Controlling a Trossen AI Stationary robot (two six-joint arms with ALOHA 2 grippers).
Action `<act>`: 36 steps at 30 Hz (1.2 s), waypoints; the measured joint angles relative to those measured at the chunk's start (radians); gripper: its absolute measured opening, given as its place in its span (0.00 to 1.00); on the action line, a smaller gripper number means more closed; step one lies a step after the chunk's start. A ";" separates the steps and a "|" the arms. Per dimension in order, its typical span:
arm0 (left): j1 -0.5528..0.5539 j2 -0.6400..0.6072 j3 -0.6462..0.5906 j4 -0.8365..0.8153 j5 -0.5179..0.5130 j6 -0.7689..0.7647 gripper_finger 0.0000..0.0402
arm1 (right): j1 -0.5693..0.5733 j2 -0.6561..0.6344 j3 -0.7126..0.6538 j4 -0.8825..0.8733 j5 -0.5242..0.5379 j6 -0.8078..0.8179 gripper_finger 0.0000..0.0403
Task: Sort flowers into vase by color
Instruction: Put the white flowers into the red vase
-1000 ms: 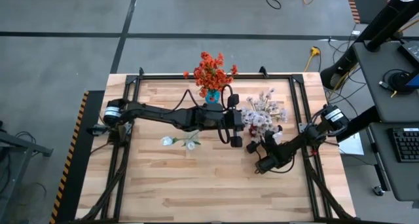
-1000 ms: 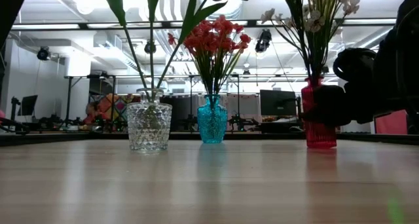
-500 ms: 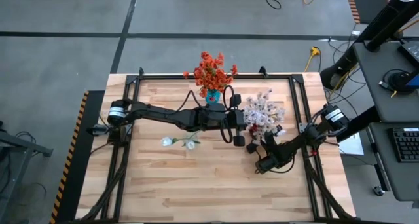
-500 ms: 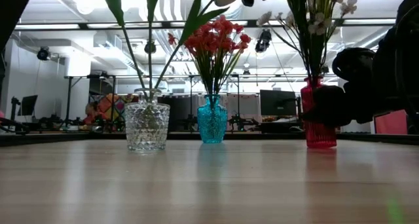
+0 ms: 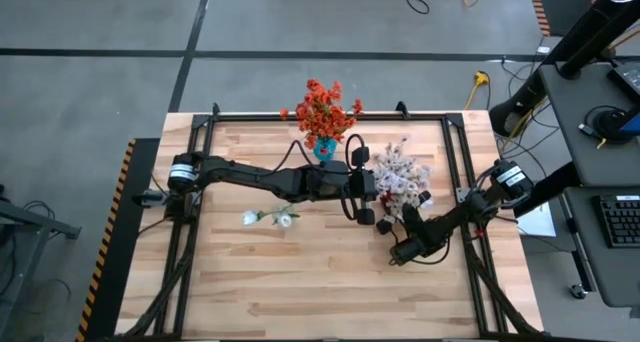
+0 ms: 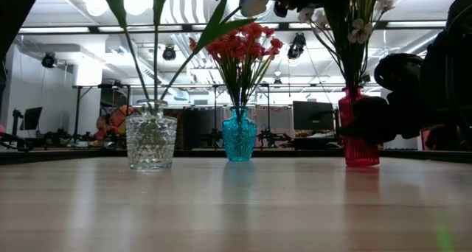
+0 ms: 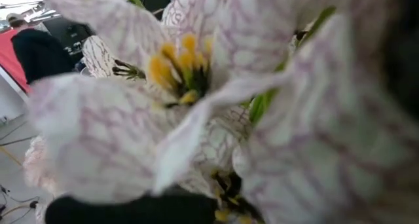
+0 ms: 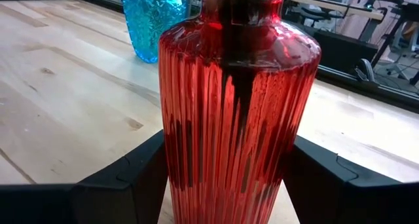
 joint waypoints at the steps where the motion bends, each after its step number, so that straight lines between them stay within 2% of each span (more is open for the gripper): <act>1: 0.000 0.000 0.000 0.001 0.000 0.000 0.02 | 0.000 0.000 0.000 0.000 0.000 0.000 0.60; 10: 0.000 -0.001 0.000 0.028 -0.001 0.000 0.06 | 0.000 0.000 0.000 0.000 0.000 0.000 0.60; 17: 0.000 -0.004 0.021 0.023 0.000 0.006 0.18 | 0.000 0.000 0.000 0.000 0.000 0.001 0.60; 28: -0.005 -0.006 0.175 -0.235 0.001 0.007 0.44 | 0.000 0.000 0.000 0.000 0.000 0.006 0.61; 36: -0.005 -0.007 0.264 -0.375 0.001 0.020 0.54 | 0.000 0.000 0.000 0.000 0.000 0.008 0.61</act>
